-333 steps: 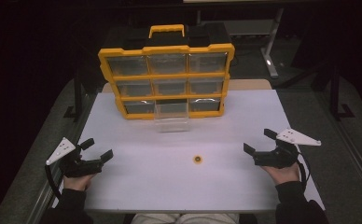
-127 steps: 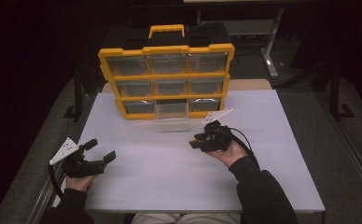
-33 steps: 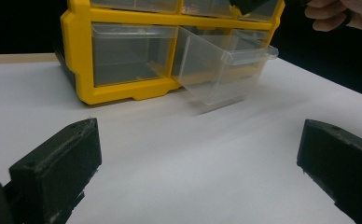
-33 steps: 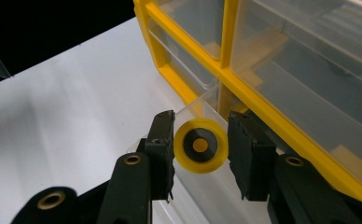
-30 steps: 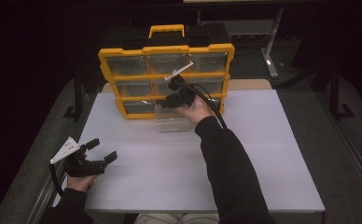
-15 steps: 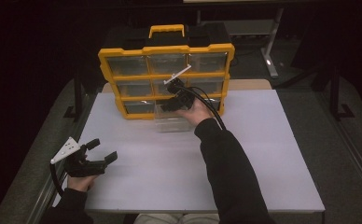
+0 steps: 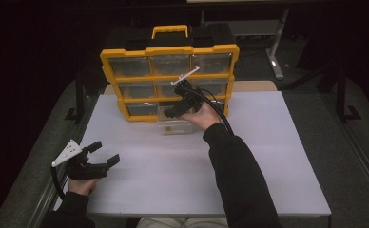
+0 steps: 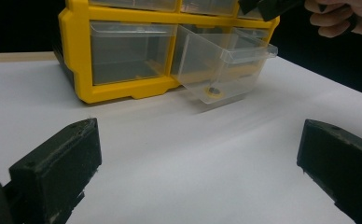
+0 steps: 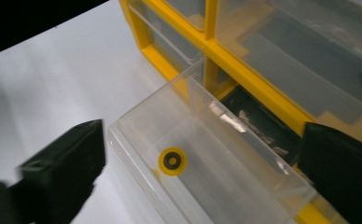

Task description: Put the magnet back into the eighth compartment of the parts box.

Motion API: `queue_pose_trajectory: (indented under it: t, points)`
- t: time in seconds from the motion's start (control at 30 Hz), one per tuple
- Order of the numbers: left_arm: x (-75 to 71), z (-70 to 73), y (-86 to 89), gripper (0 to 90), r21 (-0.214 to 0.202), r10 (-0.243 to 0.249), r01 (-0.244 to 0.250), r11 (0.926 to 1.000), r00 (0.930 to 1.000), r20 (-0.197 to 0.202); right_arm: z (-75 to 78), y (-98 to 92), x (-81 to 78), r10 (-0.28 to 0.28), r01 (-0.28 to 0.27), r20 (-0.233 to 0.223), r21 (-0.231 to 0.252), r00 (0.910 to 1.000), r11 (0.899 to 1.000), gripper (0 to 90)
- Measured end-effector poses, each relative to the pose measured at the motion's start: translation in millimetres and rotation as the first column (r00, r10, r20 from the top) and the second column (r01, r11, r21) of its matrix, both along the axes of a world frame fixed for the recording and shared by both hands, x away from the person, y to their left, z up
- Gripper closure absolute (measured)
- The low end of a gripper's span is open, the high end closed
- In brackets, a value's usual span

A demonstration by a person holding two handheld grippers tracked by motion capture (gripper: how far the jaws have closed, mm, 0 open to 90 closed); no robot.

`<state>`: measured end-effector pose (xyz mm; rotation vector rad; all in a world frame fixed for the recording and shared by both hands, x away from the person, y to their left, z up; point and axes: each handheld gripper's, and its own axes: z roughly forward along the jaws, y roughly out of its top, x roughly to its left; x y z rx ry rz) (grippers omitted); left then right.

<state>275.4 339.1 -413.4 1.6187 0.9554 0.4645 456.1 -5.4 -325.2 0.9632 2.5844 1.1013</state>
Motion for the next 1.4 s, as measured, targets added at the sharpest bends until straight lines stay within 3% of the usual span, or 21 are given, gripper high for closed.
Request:
queue_pose_trajectory:
  t: [0.13,0.43,0.7,1.03,1.23,1.4]
  points:
    - [-0.1,0.0,-0.2,0.0,0.002,0.001,-0.001,1.0000,1.0000,0.000,3.5,-3.7,-3.3,-0.006,0.005,0.028,0.007,0.9996,1.000,0.0]
    - [-0.1,0.0,-0.3,0.0,0.003,0.003,-0.003,1.0000,1.0000,0.000,1.7,-16.0,-9.9,-0.007,0.006,0.042,0.031,0.9991,0.999,0.0]
    - [-0.3,-0.1,-0.6,0.0,0.006,0.005,-0.005,1.0000,1.0000,0.001,1.6,-40.3,-20.0,-0.035,0.029,0.054,0.111,0.9979,0.993,0.0]
    - [0.6,-0.1,-1.7,0.0,0.010,0.001,-0.001,1.0000,1.0000,0.001,2.8,-62.6,-33.4,-0.058,0.045,0.081,0.157,0.9950,0.987,0.0]
    - [1.1,-0.1,-2.1,0.0,0.008,0.000,0.000,1.0000,1.0000,0.000,4.9,-70.3,-43.4,-0.059,0.041,0.123,0.150,0.9907,0.988,0.0]
    - [1.2,-0.1,-2.1,0.0,0.011,-0.001,0.001,0.9999,1.0000,0.000,5.6,-79.3,-48.5,-0.063,0.041,0.127,0.169,0.9898,0.985,0.0]
